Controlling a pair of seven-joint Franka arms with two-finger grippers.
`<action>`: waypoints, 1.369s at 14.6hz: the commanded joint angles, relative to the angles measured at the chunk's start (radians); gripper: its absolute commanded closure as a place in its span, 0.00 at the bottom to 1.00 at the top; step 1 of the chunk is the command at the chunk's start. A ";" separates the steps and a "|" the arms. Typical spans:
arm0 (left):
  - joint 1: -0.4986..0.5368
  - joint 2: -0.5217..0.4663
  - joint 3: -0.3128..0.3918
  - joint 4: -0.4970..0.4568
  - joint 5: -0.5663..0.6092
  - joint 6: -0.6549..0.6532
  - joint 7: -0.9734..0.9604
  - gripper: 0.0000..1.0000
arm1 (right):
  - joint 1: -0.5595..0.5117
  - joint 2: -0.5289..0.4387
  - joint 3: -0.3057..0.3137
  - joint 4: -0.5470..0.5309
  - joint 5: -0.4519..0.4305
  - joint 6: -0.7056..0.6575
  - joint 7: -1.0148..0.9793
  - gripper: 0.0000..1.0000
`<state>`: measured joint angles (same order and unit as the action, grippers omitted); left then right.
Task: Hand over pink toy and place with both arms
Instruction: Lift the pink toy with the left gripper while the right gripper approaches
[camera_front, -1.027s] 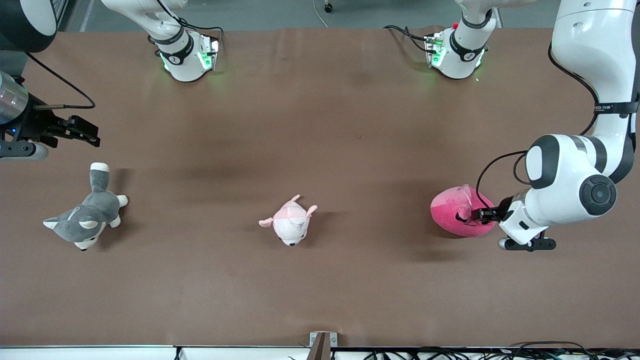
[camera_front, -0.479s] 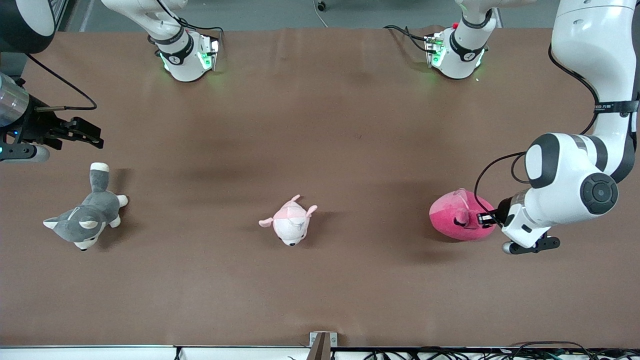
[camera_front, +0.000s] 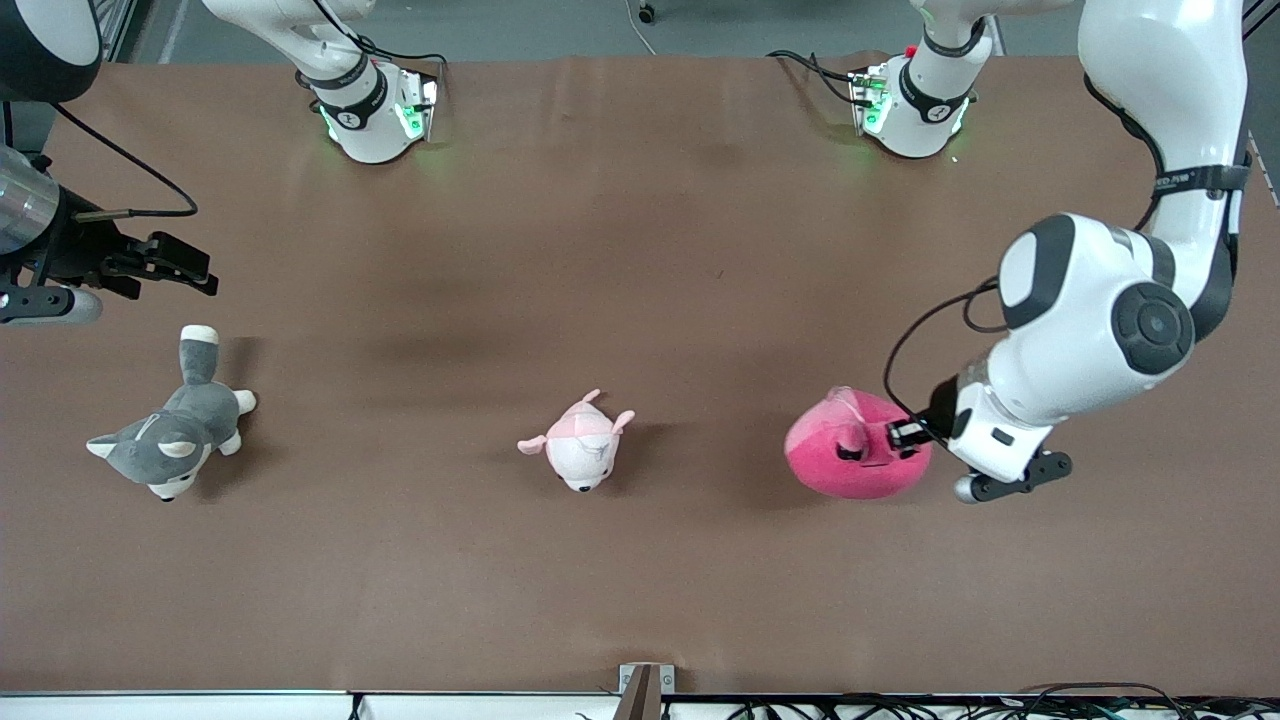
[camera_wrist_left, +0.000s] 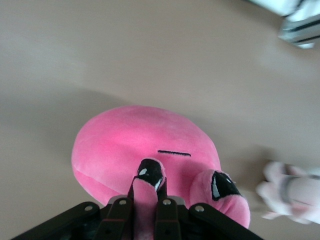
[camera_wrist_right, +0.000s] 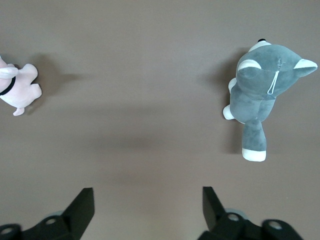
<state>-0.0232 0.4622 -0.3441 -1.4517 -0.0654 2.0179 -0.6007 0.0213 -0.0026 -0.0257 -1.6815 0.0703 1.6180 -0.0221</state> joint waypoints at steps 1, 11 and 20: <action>-0.035 -0.002 -0.073 0.076 -0.016 -0.005 -0.152 1.00 | -0.007 0.006 0.000 0.011 0.073 -0.015 0.013 0.15; -0.369 0.010 -0.113 0.140 -0.008 0.189 -0.450 1.00 | 0.005 0.013 0.001 0.014 0.388 -0.096 0.102 0.31; -0.448 0.065 -0.110 0.137 0.006 0.289 -0.452 1.00 | 0.235 0.062 0.003 0.091 0.485 -0.066 0.364 0.32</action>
<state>-0.4650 0.5252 -0.4607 -1.3299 -0.0697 2.2964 -1.0469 0.2350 0.0408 -0.0147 -1.6129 0.5482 1.5544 0.3232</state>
